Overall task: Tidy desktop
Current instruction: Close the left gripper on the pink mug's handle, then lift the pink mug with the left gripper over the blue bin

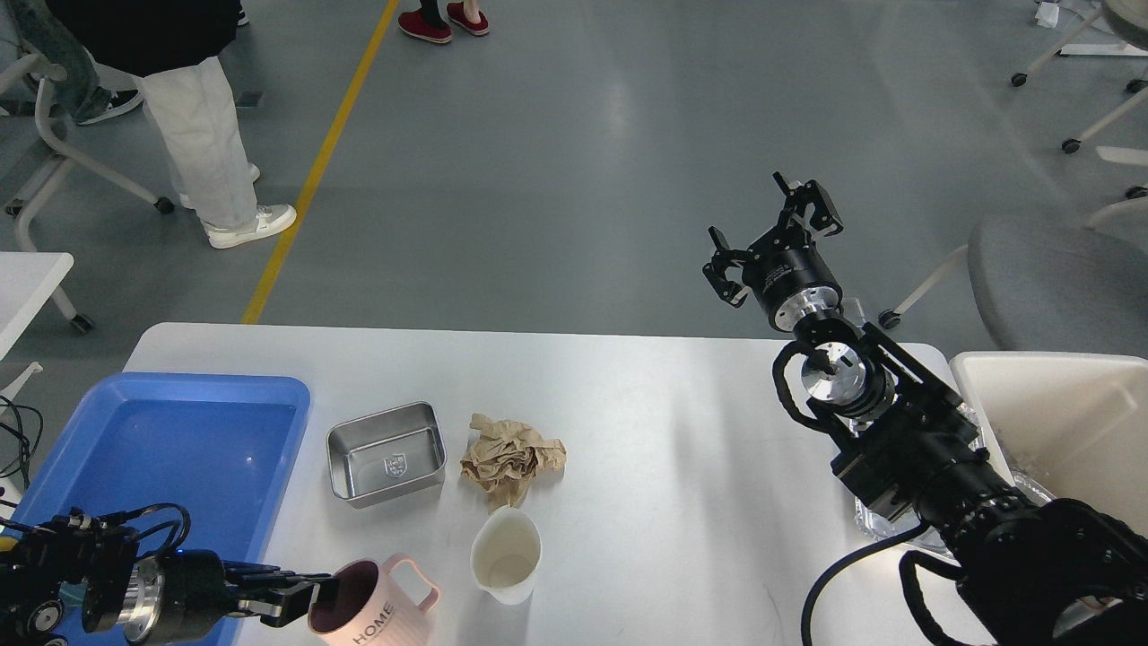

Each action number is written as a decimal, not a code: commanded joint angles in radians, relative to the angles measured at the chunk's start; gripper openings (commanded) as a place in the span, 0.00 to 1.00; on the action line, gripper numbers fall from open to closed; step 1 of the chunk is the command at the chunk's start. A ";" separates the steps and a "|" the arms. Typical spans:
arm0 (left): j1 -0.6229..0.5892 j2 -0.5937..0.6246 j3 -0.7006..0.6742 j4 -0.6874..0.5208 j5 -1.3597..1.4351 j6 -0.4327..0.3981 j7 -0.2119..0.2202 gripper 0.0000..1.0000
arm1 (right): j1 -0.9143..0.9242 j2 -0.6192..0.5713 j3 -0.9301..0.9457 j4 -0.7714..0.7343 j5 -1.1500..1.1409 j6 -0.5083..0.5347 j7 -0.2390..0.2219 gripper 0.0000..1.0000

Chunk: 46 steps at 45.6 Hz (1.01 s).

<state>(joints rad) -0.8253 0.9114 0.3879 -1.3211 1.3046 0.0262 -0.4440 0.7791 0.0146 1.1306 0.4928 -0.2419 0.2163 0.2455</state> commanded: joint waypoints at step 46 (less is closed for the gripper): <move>-0.026 0.153 0.002 -0.078 0.113 -0.014 -0.113 0.00 | 0.002 -0.004 0.002 0.001 0.001 0.000 0.000 1.00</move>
<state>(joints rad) -0.8381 1.0349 0.3909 -1.3840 1.4053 0.0135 -0.5547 0.7808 0.0093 1.1321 0.4940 -0.2408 0.2163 0.2454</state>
